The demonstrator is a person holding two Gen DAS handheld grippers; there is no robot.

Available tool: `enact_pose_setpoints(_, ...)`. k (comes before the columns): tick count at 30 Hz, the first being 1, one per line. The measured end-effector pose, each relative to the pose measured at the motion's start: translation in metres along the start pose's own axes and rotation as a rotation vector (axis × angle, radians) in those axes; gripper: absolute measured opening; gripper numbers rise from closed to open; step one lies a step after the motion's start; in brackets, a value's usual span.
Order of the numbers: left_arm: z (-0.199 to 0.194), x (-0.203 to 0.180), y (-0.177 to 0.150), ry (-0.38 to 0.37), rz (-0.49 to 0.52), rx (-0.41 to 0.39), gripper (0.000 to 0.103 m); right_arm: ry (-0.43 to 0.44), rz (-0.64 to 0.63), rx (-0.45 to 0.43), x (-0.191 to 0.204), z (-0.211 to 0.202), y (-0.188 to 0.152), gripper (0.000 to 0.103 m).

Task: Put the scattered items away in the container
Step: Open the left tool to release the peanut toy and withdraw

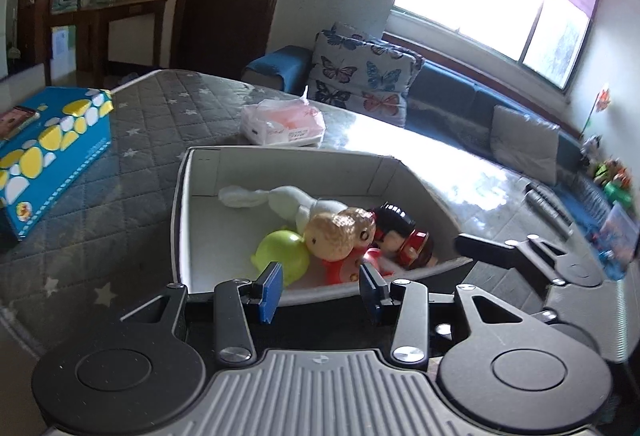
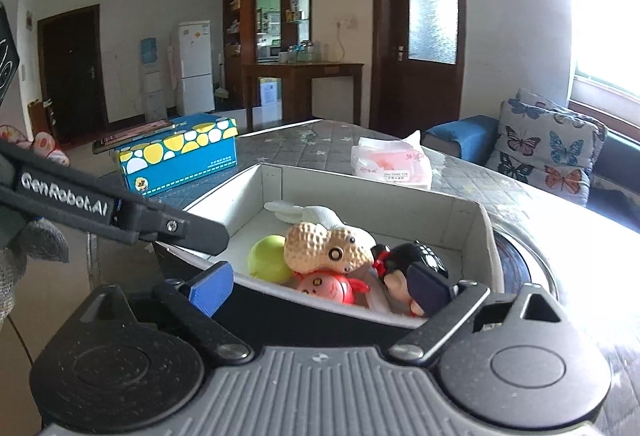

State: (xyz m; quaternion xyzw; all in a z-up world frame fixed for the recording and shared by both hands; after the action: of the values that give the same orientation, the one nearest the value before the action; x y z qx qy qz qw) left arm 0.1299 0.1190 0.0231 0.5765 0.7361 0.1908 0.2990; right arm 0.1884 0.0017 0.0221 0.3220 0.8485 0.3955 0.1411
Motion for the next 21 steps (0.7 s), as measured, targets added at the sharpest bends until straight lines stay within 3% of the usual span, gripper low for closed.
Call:
enact_pose_setpoints(12,0.002,0.001,-0.039,0.066,0.0,0.074,0.044,-0.025,0.034,0.016,0.017,-0.02,-0.028,0.103)
enact_pose_setpoints(18,0.004,0.013,-0.049,0.125,-0.029,0.07,0.044,-0.042,0.031,0.051,0.025,-0.017,-0.037,0.103)
enact_pose_setpoints(21,0.002,0.018,-0.051,0.15,-0.029,0.024,0.042,-0.05,0.037,0.068,0.027,-0.013,-0.041,0.103)
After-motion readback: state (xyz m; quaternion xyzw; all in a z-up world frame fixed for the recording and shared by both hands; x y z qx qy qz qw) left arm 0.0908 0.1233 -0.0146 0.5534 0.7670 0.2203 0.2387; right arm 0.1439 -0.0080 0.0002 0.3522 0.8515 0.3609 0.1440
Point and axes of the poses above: each gripper's, at about its wrist camera, not at the fingertips, and z roughly the way its jaws point, x to its left, y to its top, the point moved 6 cm from there along z, roughly the way its jaws point, and after that the axes turned 11 degrees about x, right-handed, at the moved point
